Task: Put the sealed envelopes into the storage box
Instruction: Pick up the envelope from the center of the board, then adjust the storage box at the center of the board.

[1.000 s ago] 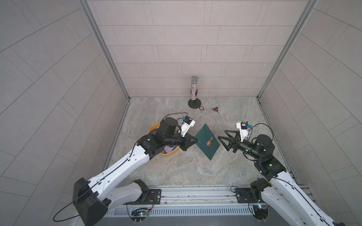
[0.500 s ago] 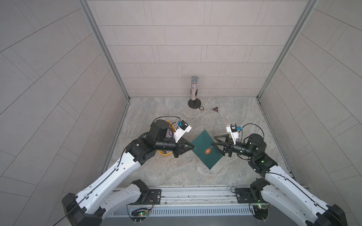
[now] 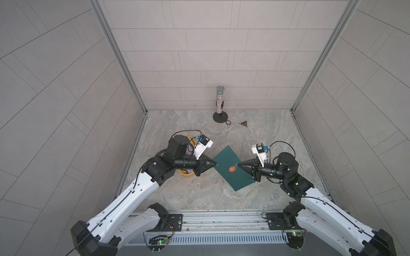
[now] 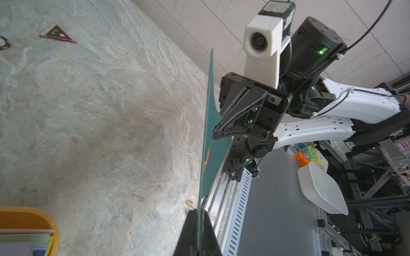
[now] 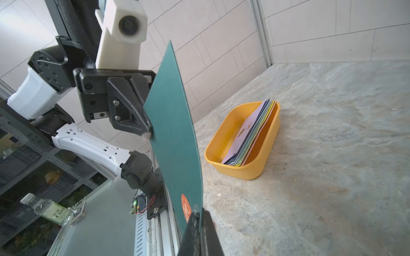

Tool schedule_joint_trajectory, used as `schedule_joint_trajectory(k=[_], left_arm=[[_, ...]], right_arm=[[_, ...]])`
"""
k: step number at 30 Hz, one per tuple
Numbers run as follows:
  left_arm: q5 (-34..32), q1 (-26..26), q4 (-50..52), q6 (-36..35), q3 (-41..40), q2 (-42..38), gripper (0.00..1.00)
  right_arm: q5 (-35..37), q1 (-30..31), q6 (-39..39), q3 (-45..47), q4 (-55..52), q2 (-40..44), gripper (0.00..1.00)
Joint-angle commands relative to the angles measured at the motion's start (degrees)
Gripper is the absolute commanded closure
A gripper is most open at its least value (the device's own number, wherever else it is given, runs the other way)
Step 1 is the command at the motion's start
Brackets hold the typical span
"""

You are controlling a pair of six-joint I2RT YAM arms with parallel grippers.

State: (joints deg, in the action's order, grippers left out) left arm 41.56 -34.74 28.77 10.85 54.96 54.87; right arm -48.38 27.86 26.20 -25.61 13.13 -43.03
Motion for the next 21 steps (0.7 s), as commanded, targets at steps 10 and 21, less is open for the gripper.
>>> schedule_joint_trajectory(k=[10,21], left_arm=[[-36.5,0.7,9.2,5.3,-3.1,-8.2,0.28],[-39.3,0.7,10.9,9.2,-4.8,-1.1,0.28]], right_arm=[[11.3,-0.1,-2.3,-3.5,-7.2,-0.8,1.00],[24.6,-0.6,-2.7,-5.7,-13.6,-4.5,1.00]])
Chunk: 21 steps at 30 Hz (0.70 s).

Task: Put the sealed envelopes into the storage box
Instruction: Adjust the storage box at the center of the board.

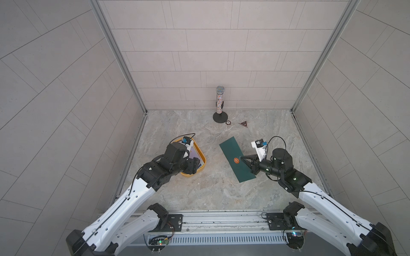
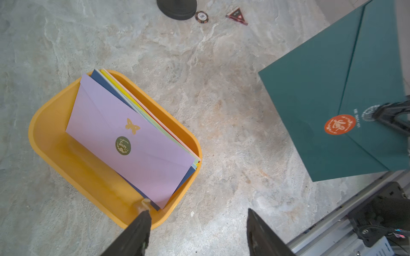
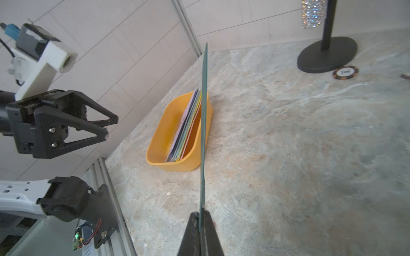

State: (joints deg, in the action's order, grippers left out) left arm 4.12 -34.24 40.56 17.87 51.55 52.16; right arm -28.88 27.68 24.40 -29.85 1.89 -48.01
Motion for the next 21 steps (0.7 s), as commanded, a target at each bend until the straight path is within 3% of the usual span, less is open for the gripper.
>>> schedule_joint_trajectory(k=[1,8,14,21], left_arm=[[-1.6,0.1,-1.7,3.0,-1.6,3.4,0.28],[-3.3,0.1,-2.6,8.9,-0.5,18.1,0.37],[-2.3,0.1,-8.1,11.0,-6.1,19.2,0.36],[6.9,0.1,-13.9,13.5,-9.0,21.1,0.38]], right_arm=[[5.3,-0.5,-0.7,-1.2,-2.4,0.8,1.00],[5.3,-2.3,-0.8,0.7,-4.6,5.1,1.00],[5.3,-5.1,-1.6,1.7,-8.0,9.5,1.00],[4.3,-6.4,-0.7,1.7,-8.0,9.7,1.00]])
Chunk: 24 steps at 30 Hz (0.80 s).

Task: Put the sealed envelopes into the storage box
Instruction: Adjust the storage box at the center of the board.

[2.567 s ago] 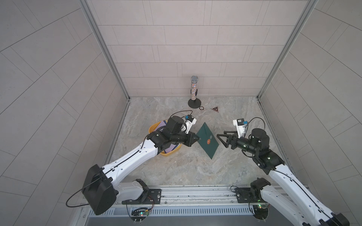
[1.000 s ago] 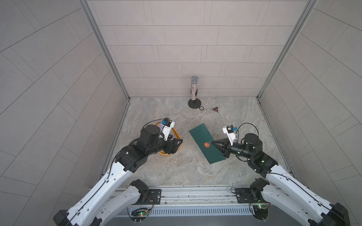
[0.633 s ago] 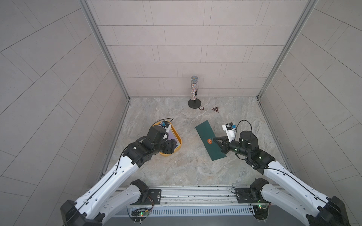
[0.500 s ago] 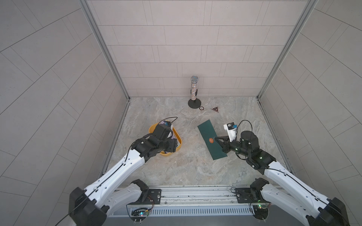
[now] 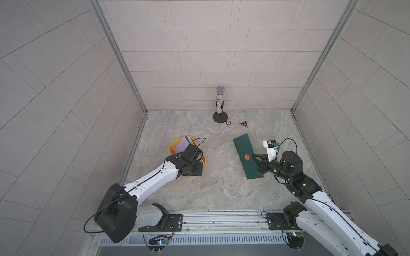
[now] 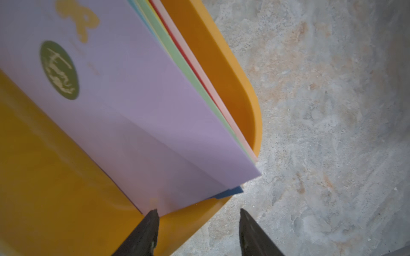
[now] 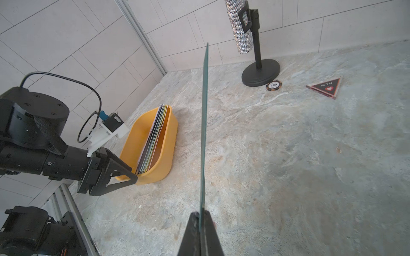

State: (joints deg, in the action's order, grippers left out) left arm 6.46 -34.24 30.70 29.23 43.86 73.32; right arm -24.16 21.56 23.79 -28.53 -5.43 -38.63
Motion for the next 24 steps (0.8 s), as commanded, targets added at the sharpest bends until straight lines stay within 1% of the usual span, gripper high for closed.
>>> schedule_joint_trajectory(k=[1,5,8,11,13,14,17,20,23,24], left_arm=[[6.0,0.1,-5.3,2.8,-1.7,-0.1,0.38],[12.3,-0.2,-11.2,5.6,-1.9,1.6,0.39],[15.4,-1.7,-15.8,8.5,-0.6,4.9,0.39],[15.8,-4.7,-20.0,11.3,1.8,8.4,0.39],[15.5,-7.1,-22.7,12.0,3.8,10.6,0.39],[15.6,-8.3,-24.1,14.0,5.0,11.8,0.39],[17.1,-11.0,-28.1,15.7,8.9,15.4,0.38],[18.0,-11.6,-26.7,14.7,13.2,17.7,0.37],[16.0,-11.5,-23.9,12.6,13.9,15.8,0.36],[14.6,-11.4,-21.8,10.6,14.0,14.5,0.36]], right_arm=[[-0.4,-0.4,0.1,0.4,-0.6,0.4,1.00],[-0.4,-0.6,0.3,0.4,-0.7,0.5,1.00],[-0.6,-1.0,0.5,0.2,-0.8,0.7,1.00],[-0.8,-1.5,0.2,-0.3,-1.3,0.8,1.00],[-0.9,-2.0,0.0,-0.6,-1.8,0.8,1.00],[-1.1,-2.4,-0.2,-0.9,-2.1,0.6,1.00],[-1.8,-3.6,-0.7,-1.8,-2.5,-0.5,1.00],[-3.2,-5.1,-1.1,-3.3,-2.7,-1.8,1.00],[-4.8,-5.7,-2.9,-5.7,-3.8,-3.5,1.00],[-5.1,-5.7,-3.8,-6.8,-4.4,-4.5,1.00]])
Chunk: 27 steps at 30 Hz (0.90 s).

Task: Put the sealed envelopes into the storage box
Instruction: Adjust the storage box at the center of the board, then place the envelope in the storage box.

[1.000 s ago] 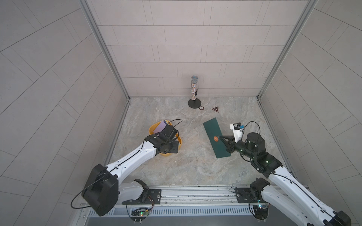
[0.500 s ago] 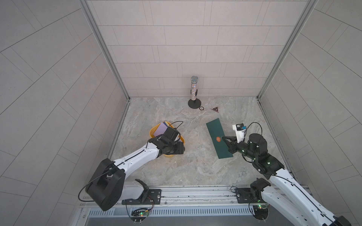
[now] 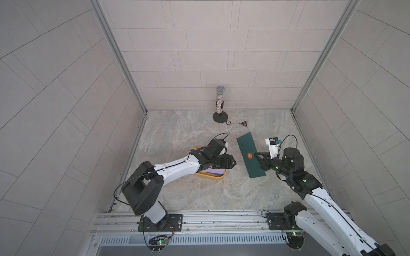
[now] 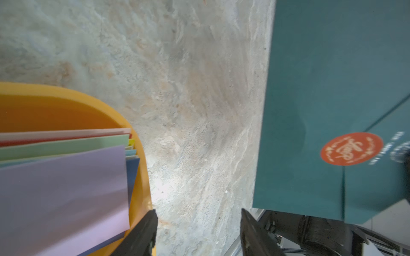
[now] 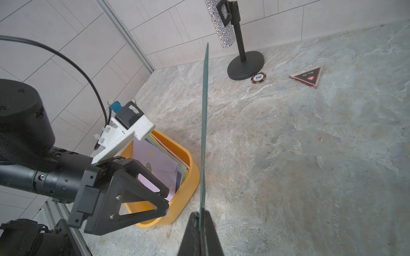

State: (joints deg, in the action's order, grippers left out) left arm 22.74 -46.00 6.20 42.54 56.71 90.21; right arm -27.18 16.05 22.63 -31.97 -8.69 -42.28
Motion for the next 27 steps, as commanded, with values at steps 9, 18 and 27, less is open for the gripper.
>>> schedule_joint_trajectory(k=[9,18,27], left_arm=[[-26.1,6.0,23.2,-7.6,-4.1,-28.1,0.34],[-35.0,14.6,39.6,-15.9,-3.5,-49.3,0.29],[-38.0,14.5,39.5,-16.7,-10.0,-61.6,0.29]], right_arm=[[-12.3,5.1,-12.1,-25.4,-10.0,-21.0,1.00],[-14.9,17.8,-26.7,-53.3,-26.9,-47.5,1.00],[-14.2,22.4,-34.8,-71.1,-39.7,-66.2,1.00]])
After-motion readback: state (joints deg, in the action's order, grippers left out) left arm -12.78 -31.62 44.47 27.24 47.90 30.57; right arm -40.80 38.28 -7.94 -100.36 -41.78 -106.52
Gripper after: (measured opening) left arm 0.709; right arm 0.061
